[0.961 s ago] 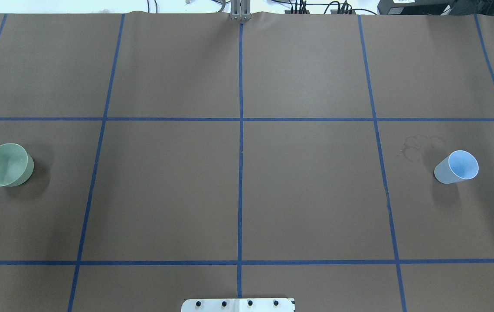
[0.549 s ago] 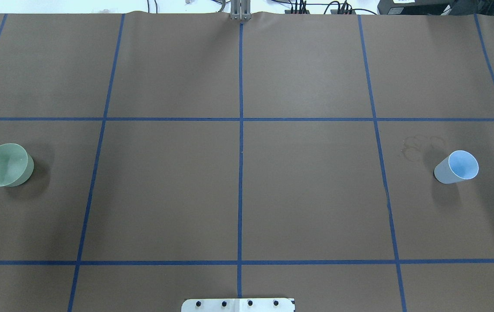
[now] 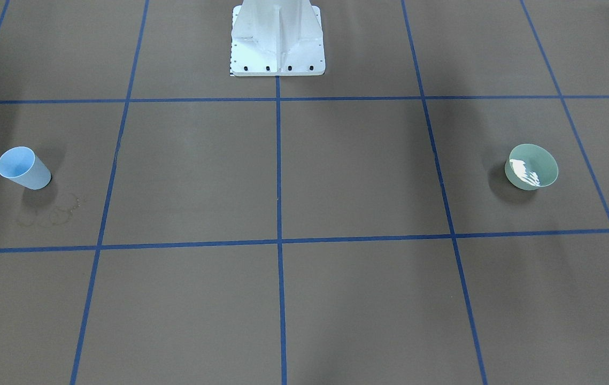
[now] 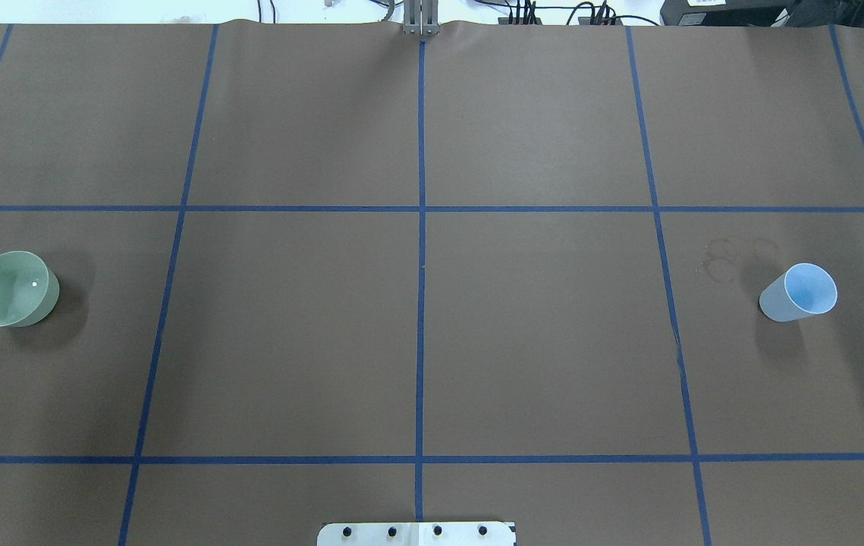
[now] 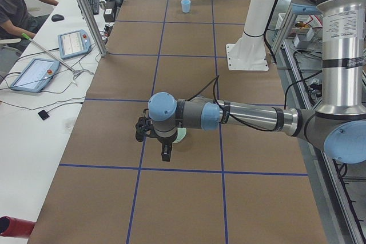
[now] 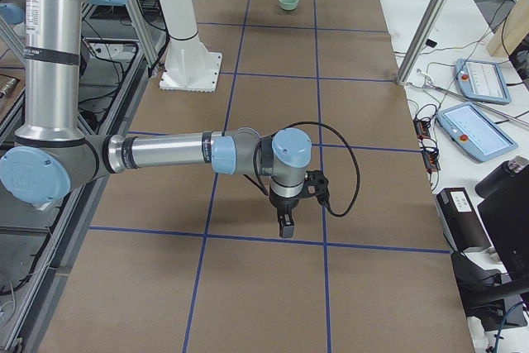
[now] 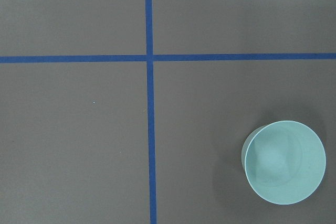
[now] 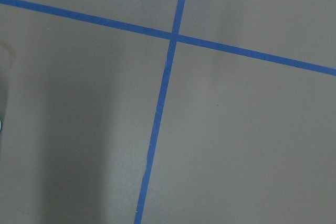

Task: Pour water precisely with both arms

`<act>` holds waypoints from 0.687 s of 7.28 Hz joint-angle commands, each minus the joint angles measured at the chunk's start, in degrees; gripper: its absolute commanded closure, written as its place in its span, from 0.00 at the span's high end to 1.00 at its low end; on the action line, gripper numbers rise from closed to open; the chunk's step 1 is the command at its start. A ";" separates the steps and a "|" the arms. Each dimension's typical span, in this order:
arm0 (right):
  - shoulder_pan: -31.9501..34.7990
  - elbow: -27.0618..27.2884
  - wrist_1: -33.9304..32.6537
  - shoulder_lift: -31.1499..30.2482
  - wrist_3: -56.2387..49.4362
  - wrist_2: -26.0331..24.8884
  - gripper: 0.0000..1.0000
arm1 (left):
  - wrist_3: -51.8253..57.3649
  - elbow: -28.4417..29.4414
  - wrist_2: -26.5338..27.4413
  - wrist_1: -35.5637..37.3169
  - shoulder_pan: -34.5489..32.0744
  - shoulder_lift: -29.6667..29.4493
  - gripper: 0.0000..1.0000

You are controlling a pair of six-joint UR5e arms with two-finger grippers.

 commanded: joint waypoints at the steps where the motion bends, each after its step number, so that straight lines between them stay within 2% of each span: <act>1: 0.00 -0.20 -0.05 -0.12 0.04 1.36 1.00 | -0.55 -0.25 0.46 -3.54 0.11 1.87 1.00; 5: 0.00 -1.17 0.03 -0.12 0.13 1.89 1.00 | -0.47 -0.52 -0.15 -3.46 0.11 2.04 1.00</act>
